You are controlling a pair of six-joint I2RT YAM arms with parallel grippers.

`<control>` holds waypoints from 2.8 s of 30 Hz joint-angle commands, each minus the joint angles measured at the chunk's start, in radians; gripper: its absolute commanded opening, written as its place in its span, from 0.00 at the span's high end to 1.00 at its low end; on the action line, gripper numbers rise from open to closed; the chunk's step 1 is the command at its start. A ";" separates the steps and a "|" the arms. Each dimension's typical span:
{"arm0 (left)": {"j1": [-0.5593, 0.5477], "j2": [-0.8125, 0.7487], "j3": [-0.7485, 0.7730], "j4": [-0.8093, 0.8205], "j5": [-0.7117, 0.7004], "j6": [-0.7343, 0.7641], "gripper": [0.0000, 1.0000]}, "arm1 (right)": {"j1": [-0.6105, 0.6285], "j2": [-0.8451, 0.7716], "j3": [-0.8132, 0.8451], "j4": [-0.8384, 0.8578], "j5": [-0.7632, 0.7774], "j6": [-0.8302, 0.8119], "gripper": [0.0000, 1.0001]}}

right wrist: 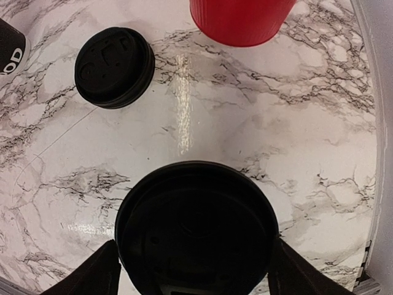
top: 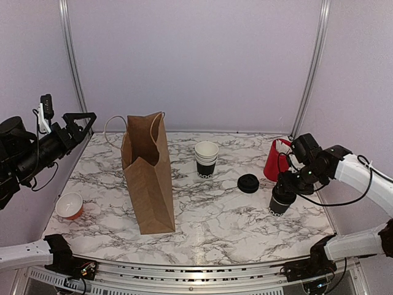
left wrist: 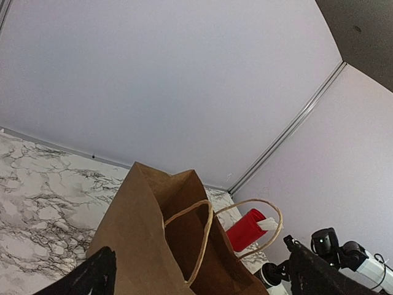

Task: Pack the takeout coffee

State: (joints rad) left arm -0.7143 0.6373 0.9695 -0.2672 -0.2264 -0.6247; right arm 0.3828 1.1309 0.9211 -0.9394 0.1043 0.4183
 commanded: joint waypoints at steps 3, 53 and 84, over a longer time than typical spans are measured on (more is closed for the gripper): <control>0.003 0.015 -0.006 0.010 -0.005 -0.006 0.01 | -0.009 0.022 -0.007 0.027 -0.016 -0.007 0.21; 0.003 0.195 0.123 -0.217 0.241 -0.022 0.21 | 0.191 0.142 0.650 -0.047 -0.213 0.035 0.51; 0.002 0.399 0.243 -0.379 0.138 0.058 1.00 | 0.205 0.347 0.906 0.142 -0.339 -0.062 0.50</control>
State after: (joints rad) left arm -0.7147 1.0283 1.1427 -0.5808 0.0162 -0.6296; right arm 0.5800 1.4868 1.8076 -0.8421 -0.2207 0.3679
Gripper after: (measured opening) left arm 0.005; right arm 0.694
